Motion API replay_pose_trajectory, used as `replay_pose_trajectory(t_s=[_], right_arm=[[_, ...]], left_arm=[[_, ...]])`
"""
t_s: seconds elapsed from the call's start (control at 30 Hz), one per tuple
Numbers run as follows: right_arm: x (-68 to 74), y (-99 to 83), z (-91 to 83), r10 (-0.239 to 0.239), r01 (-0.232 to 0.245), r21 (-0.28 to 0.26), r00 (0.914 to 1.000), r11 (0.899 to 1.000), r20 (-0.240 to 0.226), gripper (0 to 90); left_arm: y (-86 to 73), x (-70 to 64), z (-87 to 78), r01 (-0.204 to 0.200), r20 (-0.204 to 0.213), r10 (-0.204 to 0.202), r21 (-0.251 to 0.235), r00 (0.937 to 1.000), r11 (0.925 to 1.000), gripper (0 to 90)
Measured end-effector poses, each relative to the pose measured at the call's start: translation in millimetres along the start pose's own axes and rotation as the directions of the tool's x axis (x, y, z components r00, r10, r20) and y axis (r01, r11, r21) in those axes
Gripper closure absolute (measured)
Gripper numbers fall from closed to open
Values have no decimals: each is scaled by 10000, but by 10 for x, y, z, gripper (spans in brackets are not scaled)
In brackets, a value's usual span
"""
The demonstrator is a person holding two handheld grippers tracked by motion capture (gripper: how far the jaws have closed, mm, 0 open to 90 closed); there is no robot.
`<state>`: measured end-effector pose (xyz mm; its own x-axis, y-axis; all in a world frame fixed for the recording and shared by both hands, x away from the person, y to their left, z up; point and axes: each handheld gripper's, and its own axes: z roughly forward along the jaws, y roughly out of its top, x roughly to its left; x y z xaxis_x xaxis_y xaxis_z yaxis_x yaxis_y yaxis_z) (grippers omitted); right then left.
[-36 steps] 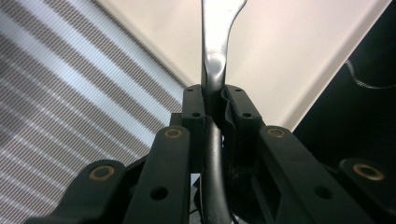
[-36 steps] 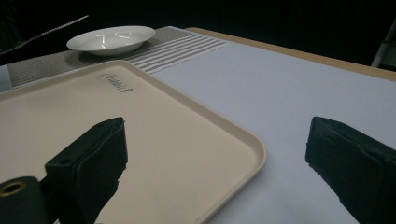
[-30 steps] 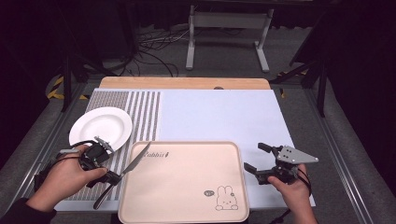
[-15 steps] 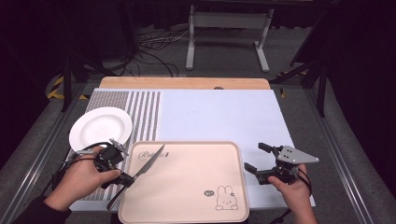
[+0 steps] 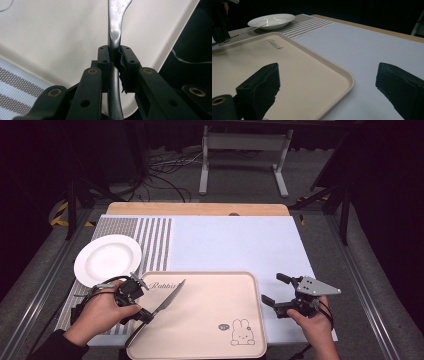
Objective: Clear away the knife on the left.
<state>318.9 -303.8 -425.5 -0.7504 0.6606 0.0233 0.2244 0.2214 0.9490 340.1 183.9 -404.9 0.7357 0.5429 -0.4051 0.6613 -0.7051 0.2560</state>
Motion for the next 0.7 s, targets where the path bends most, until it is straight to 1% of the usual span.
replay_pose_trajectory(t_s=[0.13,0.4,0.53,0.7], right_arm=[[2,-3,3,-17,17,16,10000,10000,0,63],[2,-2,-2,-23,23,6,10000,10000,-6,63],[0,-5,-2,-20,20,17,10000,10000,-3,63],[0,-5,-3,-19,19,15,10000,10000,-5,62]], left_arm=[[24,7,72,10,47,-10,63,10000,10000,800],[46,16,168,24,-34,-23,134,10000,9999,800],[42,31,199,55,-104,-53,138,9999,9999,800],[38,57,222,121,-20,-121,125,9999,9998,800]])
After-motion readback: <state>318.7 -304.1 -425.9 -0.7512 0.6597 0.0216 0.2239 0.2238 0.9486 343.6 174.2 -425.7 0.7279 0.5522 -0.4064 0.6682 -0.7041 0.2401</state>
